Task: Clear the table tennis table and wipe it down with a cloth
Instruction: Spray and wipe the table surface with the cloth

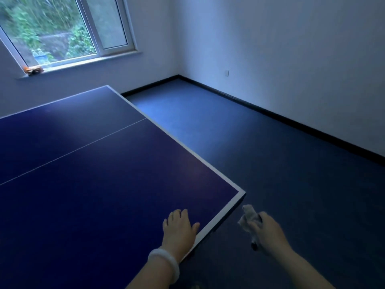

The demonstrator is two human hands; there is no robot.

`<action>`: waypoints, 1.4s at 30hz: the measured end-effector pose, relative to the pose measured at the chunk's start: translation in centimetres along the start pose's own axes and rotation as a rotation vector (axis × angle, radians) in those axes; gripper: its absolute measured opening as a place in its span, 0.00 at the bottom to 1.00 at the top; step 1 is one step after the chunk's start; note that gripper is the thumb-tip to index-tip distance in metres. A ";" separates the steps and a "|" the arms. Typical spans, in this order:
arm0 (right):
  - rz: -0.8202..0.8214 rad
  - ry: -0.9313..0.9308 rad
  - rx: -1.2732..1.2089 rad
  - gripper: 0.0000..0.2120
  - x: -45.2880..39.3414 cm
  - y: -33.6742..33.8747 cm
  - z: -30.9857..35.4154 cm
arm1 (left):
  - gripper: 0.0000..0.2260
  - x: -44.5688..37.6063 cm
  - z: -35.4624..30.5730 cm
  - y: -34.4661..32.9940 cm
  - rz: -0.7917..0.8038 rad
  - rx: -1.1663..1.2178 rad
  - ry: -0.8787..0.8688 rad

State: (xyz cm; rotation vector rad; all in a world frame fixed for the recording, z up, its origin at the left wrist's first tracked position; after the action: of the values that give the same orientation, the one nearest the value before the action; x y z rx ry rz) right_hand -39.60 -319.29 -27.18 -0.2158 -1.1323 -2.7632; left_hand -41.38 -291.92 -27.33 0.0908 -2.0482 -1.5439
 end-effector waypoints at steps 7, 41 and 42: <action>0.056 0.100 0.094 0.09 -10.1 5.6 2.0 | 0.22 -8.7 -8.9 2.4 0.039 0.087 -0.063; 0.604 0.798 0.263 0.05 -56.2 11.8 10.0 | 0.19 -30.8 -24.0 10.9 -0.158 0.389 0.597; 0.620 0.821 0.275 0.05 -57.6 10.7 11.1 | 0.19 -32.3 -23.2 11.1 -0.166 0.407 0.612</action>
State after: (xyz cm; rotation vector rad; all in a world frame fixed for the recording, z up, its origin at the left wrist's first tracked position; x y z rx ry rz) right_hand 19.68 -314.31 -22.82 0.4770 -0.9594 -1.8192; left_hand -0.30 -296.07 -26.02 0.8012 -1.8361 -0.9870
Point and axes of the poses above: each hand's wrist, its own x-axis away from the middle knuckle, its own y-axis out of the back of the hand, z = x × y, the point moved 9 cm from there along -x, towards the middle knuckle, and after that the axes turned 15 degrees about y, right-handed, at the moved point
